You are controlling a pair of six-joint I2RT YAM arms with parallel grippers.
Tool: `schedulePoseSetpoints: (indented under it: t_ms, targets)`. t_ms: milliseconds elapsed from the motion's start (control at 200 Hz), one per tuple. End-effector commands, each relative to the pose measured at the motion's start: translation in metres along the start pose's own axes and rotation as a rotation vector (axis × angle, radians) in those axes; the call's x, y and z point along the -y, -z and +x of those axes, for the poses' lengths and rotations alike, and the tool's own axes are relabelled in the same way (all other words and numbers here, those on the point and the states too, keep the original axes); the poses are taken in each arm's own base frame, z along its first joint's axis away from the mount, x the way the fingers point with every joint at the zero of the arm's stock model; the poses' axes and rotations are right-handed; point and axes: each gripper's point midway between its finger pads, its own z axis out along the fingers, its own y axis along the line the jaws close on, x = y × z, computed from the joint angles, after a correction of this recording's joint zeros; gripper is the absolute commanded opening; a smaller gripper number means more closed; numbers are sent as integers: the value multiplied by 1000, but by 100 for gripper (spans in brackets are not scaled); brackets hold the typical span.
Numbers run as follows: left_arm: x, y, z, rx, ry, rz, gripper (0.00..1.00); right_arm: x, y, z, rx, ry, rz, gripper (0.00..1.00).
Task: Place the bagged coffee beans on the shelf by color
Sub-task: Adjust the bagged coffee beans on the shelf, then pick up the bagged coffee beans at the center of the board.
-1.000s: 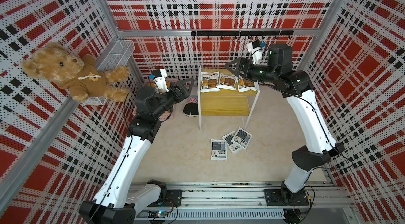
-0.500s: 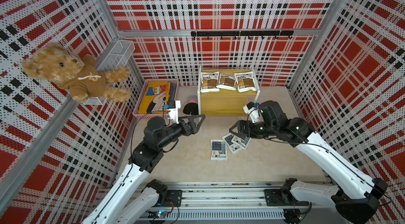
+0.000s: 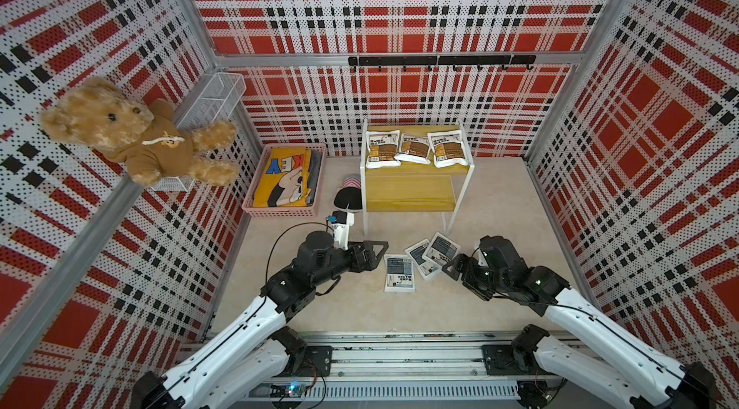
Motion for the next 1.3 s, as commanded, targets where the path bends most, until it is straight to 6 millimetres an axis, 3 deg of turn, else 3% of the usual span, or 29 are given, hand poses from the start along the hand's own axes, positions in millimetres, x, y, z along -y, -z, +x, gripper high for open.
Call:
schedulePoseSetpoints:
  t_ms: [0,180,346,822,1298]
  targets:
    - [-12,0,-2,4,66,18,96,0,-9,-10,41,-113,-93,81]
    - [-20,9,-10,54,87,45,94,18,-30,-12,40,-171,-110,70]
    - [-30,3,-3,31,93,28,94,28,-45,-8,16,-164,-86,69]
    - [-36,-13,2,-4,103,32,94,47,-55,-8,40,-197,-125,67]
    - [-43,-16,6,-20,107,14,94,44,-72,-20,28,-191,-127,59]
